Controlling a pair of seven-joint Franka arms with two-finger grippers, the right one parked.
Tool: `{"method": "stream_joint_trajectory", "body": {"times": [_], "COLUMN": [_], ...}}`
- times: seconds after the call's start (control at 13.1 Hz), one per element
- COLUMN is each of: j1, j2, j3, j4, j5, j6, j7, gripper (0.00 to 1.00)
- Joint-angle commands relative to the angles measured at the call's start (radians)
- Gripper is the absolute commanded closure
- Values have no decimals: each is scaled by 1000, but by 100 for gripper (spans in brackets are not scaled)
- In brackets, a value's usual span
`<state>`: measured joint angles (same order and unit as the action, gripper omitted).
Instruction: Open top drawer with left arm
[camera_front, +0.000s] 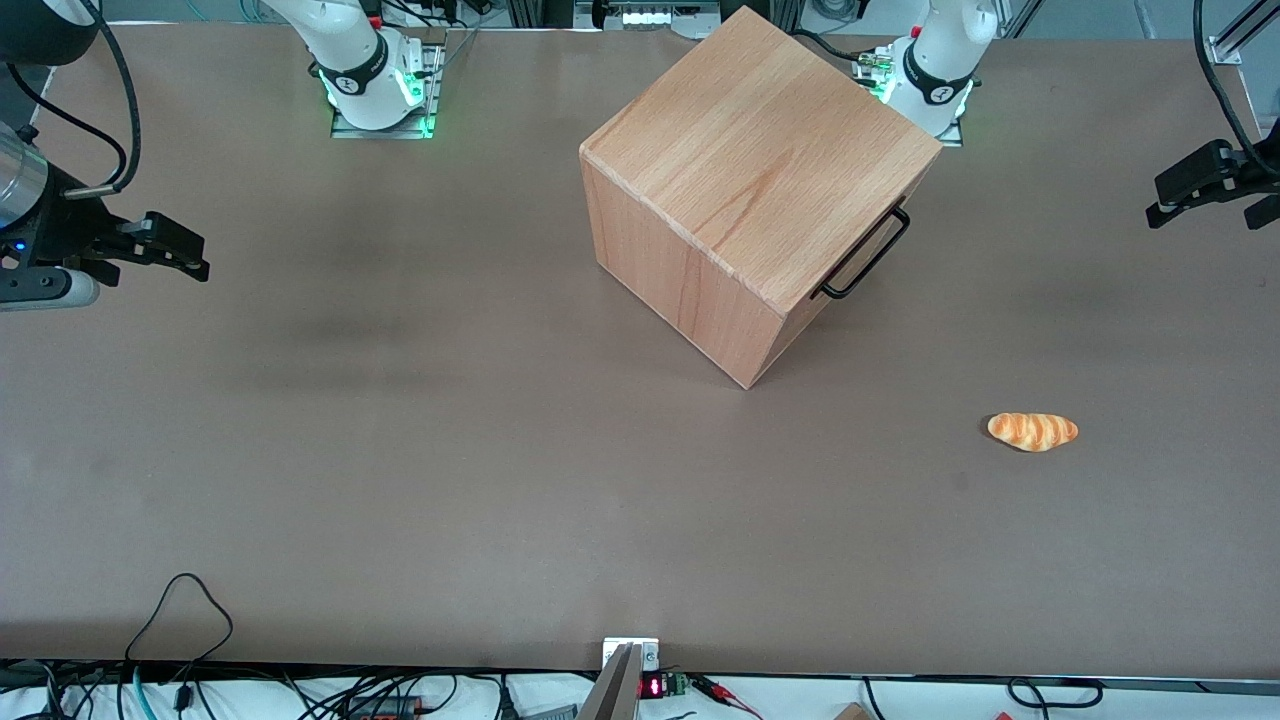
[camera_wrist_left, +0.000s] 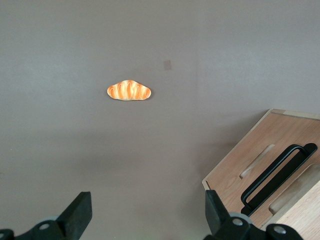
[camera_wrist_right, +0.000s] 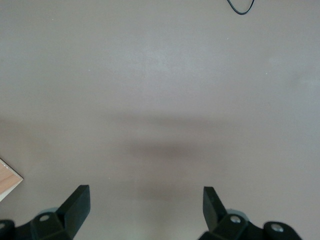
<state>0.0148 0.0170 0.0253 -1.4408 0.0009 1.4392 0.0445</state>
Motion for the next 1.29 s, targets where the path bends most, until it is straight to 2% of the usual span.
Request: {"method": "stream_joint_trajectory", "body": {"times": [0.0, 0.76, 1.07, 1.22], "j1": [4, -9, -13, -13], "j2": [-8, 8, 9, 20], "j3": [-8, -15, -22, -64], "j4": [-3, 6, -4, -13], "j5": [22, 48, 30, 30], "j6": [-11, -48, -43, -37], "j7": [-9, 12, 249, 308], "gripper": [0, 0, 0, 0]}}
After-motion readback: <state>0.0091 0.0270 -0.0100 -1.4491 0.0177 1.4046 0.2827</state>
